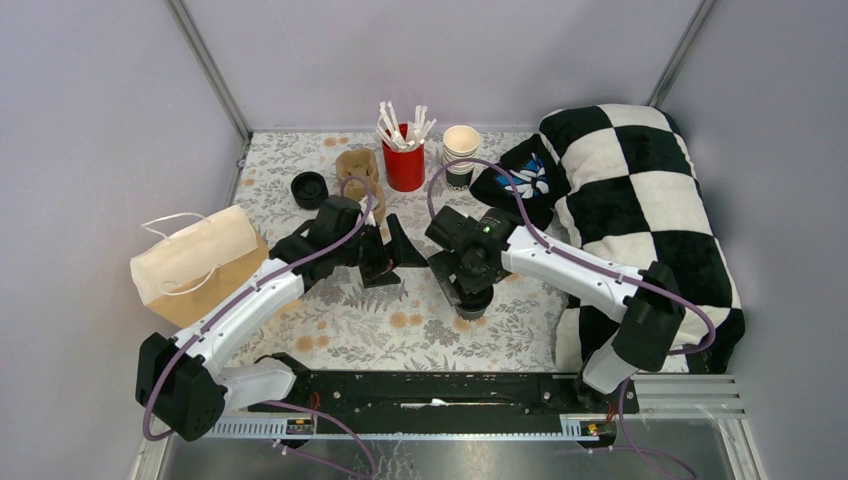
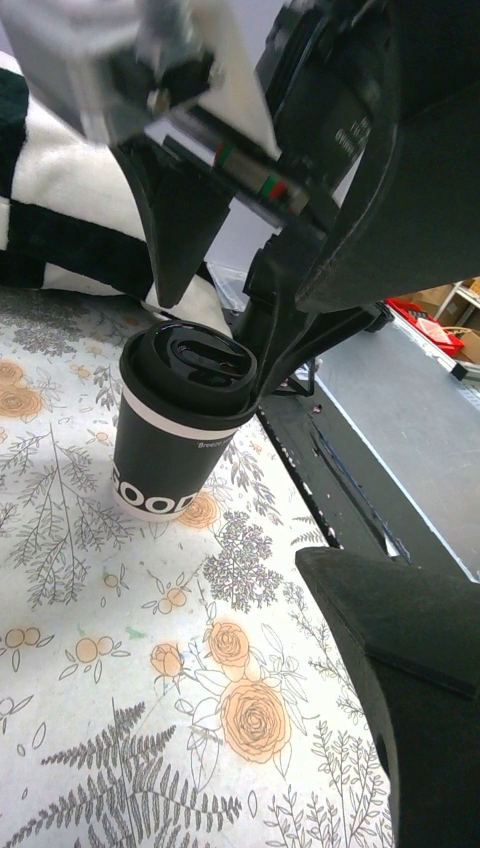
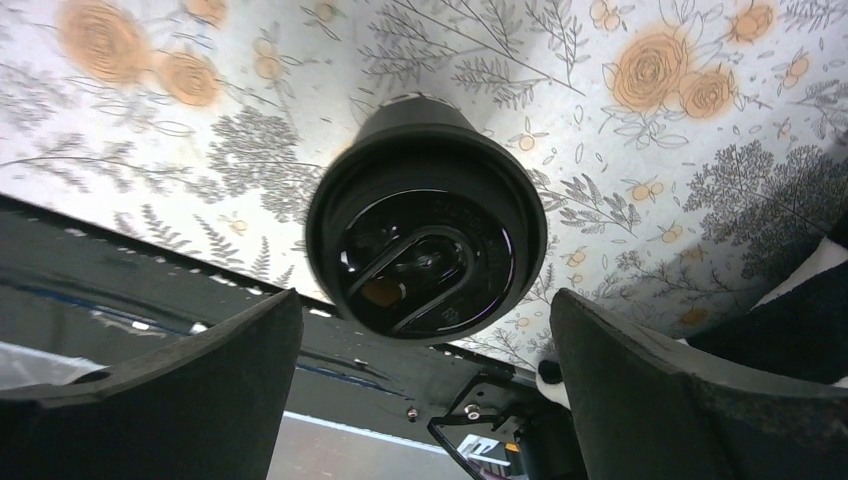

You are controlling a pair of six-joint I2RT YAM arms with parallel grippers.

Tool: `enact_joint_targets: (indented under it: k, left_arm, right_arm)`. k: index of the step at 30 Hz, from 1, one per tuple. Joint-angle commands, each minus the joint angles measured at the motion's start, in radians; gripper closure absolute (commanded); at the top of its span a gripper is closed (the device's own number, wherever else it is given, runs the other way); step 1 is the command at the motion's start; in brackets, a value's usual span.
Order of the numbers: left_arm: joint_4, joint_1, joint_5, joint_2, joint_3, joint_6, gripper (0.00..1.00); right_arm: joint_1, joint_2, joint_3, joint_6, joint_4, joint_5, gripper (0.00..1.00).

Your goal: Pack the takeout coffee

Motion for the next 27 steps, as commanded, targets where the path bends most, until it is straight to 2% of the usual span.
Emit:
enact_joint_targets:
  k: [1, 5, 7, 9, 11, 15, 20, 27]
  left_arm:
    - [0.122, -0.024, 0.062, 0.017, 0.014, -0.019, 0.13]
    - [0.227, -0.081, 0.113, 0.073, -0.021, -0.075, 0.21]
    - [0.260, -0.102, 0.117, 0.101, -0.033, -0.091, 0.26]
    - [0.271, -0.118, 0.118, 0.131, -0.040, -0.103, 0.31]
    - [0.277, -0.135, 0.114, 0.164, -0.043, -0.110, 0.37]
    - [0.299, -0.159, 0.098, 0.197, -0.058, -0.126, 0.53]
    - [0.309, -0.168, 0.090, 0.234, -0.060, -0.124, 0.59]
    - [0.309, -0.170, 0.075, 0.285, -0.034, -0.110, 0.60]
  right_arm:
    - [-0.053, -0.135, 0.060, 0.001, -0.026, -0.080, 0.00]
    - [-0.307, -0.338, -0.150, -0.004, 0.145, -0.366, 0.04]
    - [-0.437, -0.401, -0.264, 0.007, 0.232, -0.535, 0.12]
    - [-0.527, -0.412, -0.342, 0.021, 0.274, -0.631, 0.24]
    - [-0.558, -0.403, -0.378, 0.018, 0.287, -0.664, 0.33]
    - [-0.607, -0.404, -0.445, 0.002, 0.310, -0.685, 0.37]
    - [-0.617, -0.370, -0.495, -0.002, 0.350, -0.750, 0.42]
    - [-0.618, -0.353, -0.518, -0.006, 0.382, -0.783, 0.42]
